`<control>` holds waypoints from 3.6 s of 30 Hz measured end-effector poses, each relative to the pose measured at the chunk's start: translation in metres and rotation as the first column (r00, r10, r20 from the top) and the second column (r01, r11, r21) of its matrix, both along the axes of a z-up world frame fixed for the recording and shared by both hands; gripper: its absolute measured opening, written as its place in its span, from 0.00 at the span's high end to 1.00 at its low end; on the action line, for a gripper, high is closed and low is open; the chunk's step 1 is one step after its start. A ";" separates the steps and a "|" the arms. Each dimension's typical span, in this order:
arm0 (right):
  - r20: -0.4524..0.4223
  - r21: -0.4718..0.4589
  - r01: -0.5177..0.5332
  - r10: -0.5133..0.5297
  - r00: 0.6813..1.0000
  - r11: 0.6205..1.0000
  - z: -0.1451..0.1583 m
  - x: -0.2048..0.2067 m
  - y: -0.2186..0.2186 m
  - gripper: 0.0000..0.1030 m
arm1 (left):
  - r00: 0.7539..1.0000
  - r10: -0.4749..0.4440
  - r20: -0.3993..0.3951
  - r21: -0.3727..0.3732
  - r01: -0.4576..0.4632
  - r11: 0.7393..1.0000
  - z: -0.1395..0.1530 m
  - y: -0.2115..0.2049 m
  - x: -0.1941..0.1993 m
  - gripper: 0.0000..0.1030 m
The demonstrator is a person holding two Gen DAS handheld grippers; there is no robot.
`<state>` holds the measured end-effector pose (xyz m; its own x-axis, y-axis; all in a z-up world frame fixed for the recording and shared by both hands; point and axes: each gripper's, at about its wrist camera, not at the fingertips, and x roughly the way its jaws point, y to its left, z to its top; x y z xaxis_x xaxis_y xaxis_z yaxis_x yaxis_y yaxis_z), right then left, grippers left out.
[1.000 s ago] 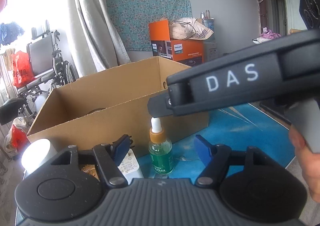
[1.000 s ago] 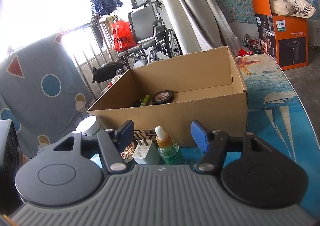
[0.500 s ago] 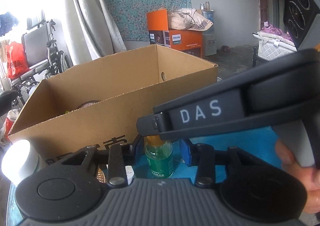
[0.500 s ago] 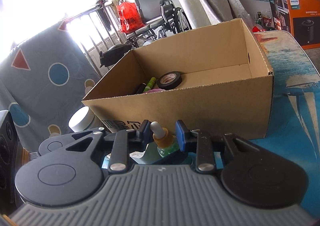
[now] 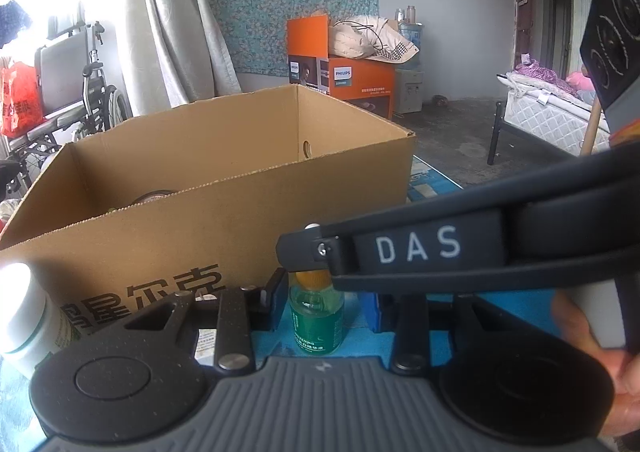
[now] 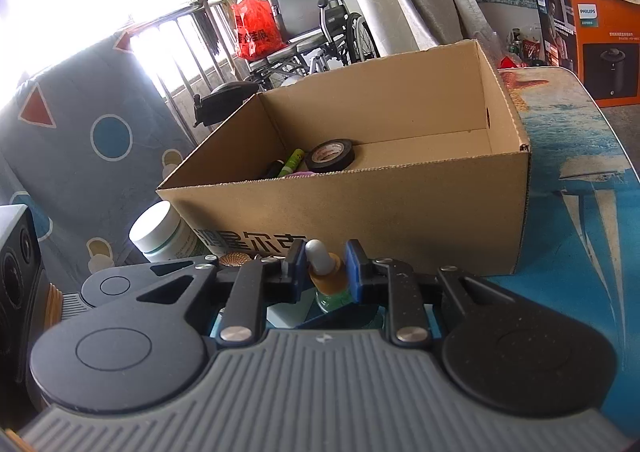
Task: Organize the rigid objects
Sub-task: 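Grasp the green dropper bottle by its orange cap with the right tool, then carry the green bottle into the box and open the right tool, then withdraw the right tool from the box toward the remaining table items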
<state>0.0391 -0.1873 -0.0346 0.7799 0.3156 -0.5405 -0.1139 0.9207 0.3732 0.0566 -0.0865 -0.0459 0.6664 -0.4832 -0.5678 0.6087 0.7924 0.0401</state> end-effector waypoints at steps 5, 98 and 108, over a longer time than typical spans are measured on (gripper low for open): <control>-0.008 -0.007 0.039 -0.040 0.999 0.999 0.001 -0.017 -0.014 0.80 | 0.999 -0.051 -0.001 -0.007 0.051 0.999 -0.001 -0.010 -0.010 0.62; -0.162 0.091 -0.182 0.195 0.967 0.979 0.039 0.293 -0.062 0.88 | 0.886 0.223 -0.406 -0.098 -0.285 0.954 0.045 -0.010 0.255 0.65; -0.058 0.112 -0.102 0.109 0.992 0.989 0.102 0.199 -0.093 0.80 | 0.953 0.144 -0.268 -0.128 -0.184 0.975 0.097 0.003 0.179 0.30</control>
